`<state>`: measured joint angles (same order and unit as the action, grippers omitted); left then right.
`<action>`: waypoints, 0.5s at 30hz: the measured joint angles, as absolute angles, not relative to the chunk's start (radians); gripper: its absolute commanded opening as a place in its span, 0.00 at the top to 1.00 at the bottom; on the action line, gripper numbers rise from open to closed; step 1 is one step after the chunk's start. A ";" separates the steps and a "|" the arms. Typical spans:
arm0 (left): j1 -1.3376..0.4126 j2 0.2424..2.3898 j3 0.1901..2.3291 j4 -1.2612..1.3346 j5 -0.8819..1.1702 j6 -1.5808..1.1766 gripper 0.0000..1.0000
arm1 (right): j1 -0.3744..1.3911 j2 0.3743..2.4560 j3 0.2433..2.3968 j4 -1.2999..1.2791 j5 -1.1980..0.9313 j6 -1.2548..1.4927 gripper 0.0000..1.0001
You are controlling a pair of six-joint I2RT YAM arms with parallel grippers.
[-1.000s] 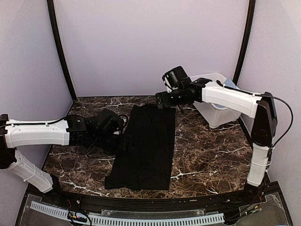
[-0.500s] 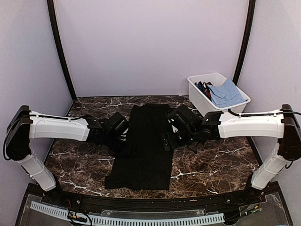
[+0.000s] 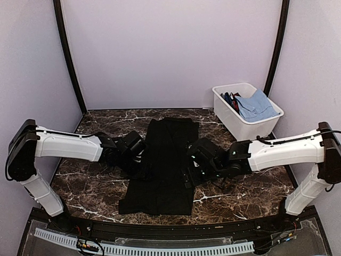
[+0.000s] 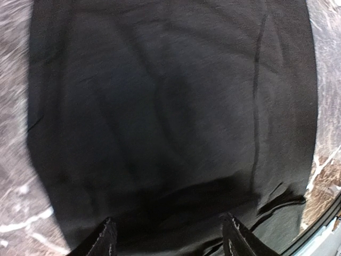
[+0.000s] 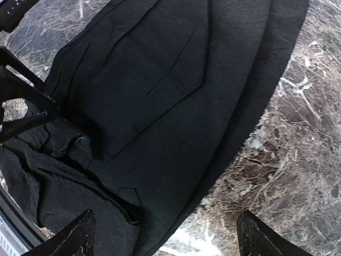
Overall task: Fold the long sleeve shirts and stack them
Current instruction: Flatten out the square-folded shirt at the center of the board.
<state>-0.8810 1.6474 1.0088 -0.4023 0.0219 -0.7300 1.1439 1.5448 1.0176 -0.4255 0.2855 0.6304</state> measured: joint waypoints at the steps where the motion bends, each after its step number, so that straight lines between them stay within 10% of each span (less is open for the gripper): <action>1: -0.881 1.628 0.990 -0.407 0.011 -0.737 0.32 | 1.151 1.547 1.018 -0.421 0.285 0.631 0.12; 15: -0.881 1.518 0.826 -0.386 0.015 -0.815 0.41 | 1.204 1.695 1.071 -0.391 0.257 0.611 0.13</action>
<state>-0.8810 1.5181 0.8265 -0.3862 0.0151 -0.8154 1.2041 1.6947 1.0714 -0.3912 0.2569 0.6106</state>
